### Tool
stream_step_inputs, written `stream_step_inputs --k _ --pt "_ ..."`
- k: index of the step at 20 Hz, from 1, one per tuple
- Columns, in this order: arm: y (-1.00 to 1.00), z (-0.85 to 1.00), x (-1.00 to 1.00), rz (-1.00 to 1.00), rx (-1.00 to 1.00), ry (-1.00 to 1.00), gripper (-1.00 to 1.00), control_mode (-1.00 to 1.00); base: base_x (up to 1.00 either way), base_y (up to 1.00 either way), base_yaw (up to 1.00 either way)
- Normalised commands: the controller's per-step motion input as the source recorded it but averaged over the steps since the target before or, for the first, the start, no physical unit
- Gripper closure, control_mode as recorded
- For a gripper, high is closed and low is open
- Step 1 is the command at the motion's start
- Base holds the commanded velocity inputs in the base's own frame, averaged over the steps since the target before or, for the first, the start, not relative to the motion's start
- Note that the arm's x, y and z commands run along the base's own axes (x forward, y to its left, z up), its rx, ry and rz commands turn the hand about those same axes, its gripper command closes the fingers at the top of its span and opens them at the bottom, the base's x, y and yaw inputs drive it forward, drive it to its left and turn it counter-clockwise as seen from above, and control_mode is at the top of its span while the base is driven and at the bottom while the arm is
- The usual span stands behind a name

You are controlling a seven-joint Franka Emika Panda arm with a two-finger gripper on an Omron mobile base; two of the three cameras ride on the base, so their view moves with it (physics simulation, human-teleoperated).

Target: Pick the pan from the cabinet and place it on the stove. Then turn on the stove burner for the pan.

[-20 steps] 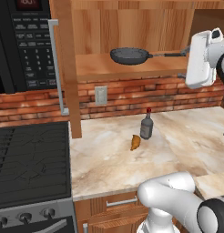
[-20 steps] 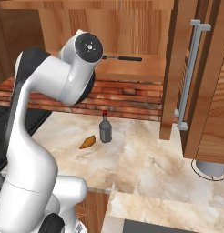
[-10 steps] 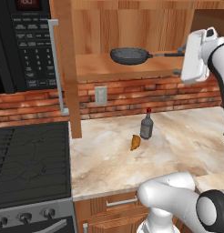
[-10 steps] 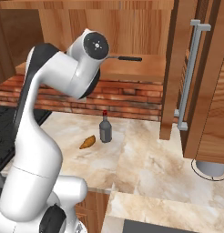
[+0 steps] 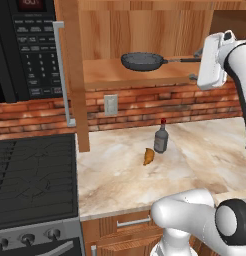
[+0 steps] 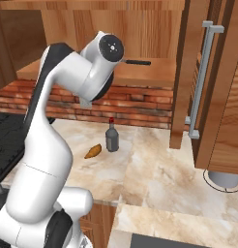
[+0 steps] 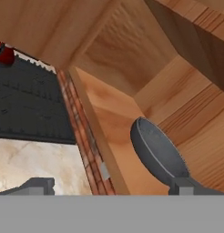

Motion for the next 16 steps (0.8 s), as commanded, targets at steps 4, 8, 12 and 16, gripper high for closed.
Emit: stream_step_inputs --k 4,8,12,16 --pt "-0.13 -0.11 0.26 0.00 0.00 0.00 -1.00 -1.00 0.00 0.00 0.00" --pt "-0.11 -0.13 0.23 0.00 0.00 0.00 -1.00 -1.00 0.00 0.00 0.00" --pt "-0.10 -0.13 0.22 0.00 0.00 0.00 -1.00 -1.00 0.00 0.00 0.00" --pt "-0.08 -0.09 0.23 0.00 0.00 0.00 -1.00 -1.00 0.00 0.00 0.00"
